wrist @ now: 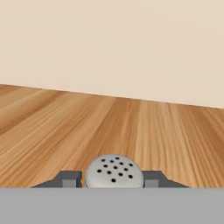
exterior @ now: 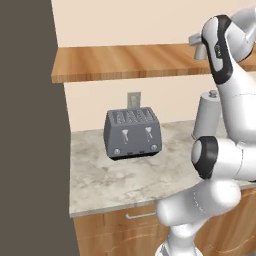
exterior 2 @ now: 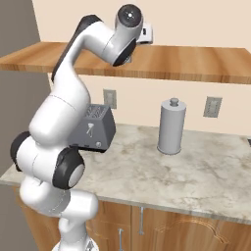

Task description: Retrieve the shaker from the cabinet and place it next the steak on a plate on the dining table.

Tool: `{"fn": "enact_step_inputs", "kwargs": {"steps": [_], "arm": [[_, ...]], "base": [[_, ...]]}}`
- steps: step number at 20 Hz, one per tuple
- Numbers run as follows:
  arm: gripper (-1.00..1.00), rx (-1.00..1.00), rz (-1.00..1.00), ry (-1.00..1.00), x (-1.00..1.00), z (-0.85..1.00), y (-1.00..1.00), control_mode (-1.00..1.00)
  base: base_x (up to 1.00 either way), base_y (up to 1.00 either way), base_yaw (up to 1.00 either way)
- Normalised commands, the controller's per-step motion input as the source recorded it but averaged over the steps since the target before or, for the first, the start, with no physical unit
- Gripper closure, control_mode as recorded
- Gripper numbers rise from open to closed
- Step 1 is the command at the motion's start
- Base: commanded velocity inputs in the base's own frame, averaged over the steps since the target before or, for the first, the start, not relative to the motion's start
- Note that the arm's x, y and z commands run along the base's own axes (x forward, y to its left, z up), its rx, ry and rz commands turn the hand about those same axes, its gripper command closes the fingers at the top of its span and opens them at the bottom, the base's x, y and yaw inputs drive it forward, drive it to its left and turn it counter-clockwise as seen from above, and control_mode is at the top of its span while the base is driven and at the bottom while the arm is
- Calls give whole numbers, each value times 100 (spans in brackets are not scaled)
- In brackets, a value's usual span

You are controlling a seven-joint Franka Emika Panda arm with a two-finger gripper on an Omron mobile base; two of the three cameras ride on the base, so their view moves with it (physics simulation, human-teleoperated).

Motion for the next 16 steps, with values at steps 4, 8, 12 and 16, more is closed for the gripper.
{"fn": "enact_step_inputs", "kwargs": {"steps": [4, 8, 12, 16], "arm": [[100, -3, 0, -33, -96, 15, 13, -100], [100, 0, 0, -27, -100, 47, 4, -100], [100, 0, 0, -10, -100, 6, 36, -100], [100, 0, 0, 0, -100, 11, 56, -100]], "base": [[0, 0, 0], [0, 0, 0], [0, 0, 0], [0, 0, 0]]}}
